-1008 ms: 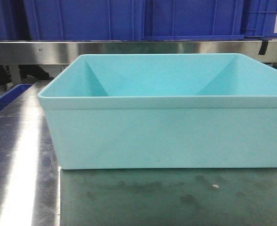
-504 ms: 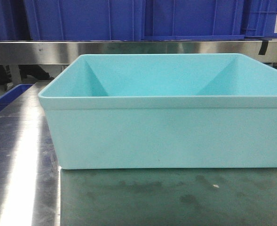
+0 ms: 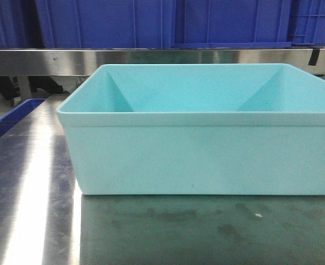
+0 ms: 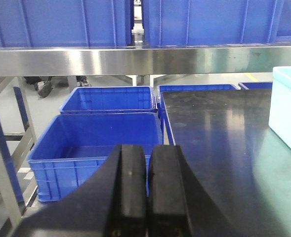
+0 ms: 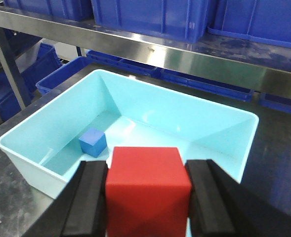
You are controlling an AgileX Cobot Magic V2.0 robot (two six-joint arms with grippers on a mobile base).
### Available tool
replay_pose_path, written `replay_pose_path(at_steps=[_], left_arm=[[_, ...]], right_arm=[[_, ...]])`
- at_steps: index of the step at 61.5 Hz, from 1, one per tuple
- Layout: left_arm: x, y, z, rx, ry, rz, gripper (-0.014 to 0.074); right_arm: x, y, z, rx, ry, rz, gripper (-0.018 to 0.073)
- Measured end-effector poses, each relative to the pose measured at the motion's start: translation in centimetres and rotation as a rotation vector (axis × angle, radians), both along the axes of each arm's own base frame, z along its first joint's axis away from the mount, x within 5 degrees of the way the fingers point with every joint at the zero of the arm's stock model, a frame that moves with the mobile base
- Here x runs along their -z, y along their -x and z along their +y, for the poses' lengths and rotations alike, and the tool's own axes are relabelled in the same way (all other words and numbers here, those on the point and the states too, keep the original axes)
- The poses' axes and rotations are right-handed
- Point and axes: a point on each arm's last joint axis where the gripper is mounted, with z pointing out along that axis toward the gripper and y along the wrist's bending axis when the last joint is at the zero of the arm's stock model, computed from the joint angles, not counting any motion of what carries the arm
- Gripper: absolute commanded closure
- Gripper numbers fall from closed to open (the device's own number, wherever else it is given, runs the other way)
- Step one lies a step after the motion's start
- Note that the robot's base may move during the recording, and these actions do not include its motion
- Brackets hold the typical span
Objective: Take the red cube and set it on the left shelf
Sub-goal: 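Drive the base to the blue crate shelf holding the red cube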
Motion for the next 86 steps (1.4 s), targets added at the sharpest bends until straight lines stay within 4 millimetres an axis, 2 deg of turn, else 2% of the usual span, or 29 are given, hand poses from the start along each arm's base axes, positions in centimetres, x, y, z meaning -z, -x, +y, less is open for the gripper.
replay_pose_path(at_steps=[86], left_arm=[[0.0, 0.0, 0.0, 0.0, 0.0, 0.0, 0.0495]], right_arm=[[-0.02, 0.04, -0.02, 0.0, -0.001, -0.002, 0.0349]])
